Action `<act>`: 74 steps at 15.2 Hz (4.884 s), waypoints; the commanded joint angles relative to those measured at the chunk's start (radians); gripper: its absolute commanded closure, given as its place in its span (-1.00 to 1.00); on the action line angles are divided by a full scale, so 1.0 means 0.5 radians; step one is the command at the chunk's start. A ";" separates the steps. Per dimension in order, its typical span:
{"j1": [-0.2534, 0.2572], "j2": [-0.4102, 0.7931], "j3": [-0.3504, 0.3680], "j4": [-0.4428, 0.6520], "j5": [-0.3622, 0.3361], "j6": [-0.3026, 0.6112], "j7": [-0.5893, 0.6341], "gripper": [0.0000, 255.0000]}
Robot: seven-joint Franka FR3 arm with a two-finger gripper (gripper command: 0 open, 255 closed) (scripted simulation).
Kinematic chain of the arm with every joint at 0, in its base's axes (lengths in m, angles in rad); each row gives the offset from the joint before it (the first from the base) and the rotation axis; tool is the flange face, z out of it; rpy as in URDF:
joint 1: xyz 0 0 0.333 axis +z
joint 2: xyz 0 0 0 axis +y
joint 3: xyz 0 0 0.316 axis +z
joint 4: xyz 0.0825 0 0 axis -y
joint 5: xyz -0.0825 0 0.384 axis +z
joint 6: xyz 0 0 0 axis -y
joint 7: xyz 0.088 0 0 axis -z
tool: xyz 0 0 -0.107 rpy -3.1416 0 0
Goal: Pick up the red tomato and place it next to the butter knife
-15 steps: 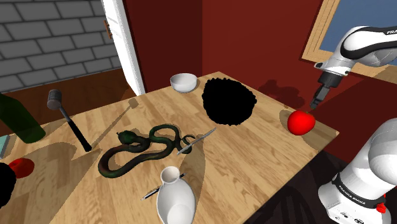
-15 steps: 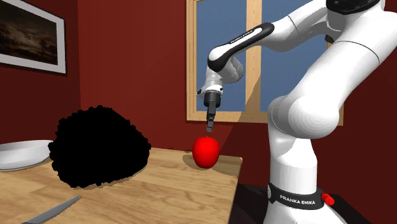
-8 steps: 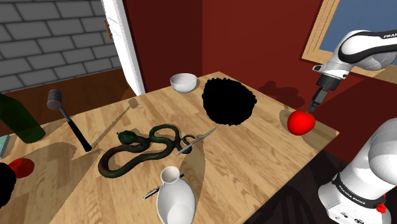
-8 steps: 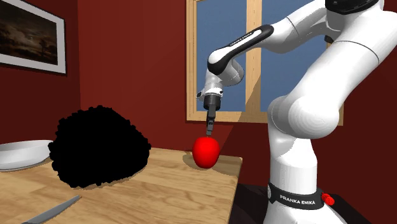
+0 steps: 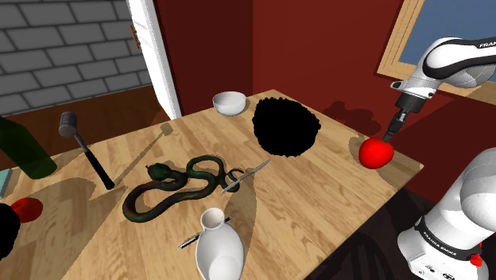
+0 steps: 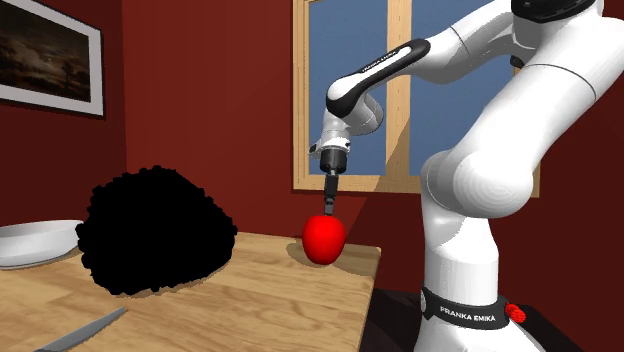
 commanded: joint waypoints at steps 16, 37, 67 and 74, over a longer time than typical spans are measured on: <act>-0.007 -0.112 0.148 0.234 0.062 -0.337 0.099 1.00; 0.054 -0.116 0.317 0.766 0.192 -0.857 0.231 1.00; -0.033 -0.597 1.118 -0.267 -0.328 -0.034 0.555 -1.00; -0.032 -0.597 1.118 -0.267 -0.328 -0.035 0.555 1.00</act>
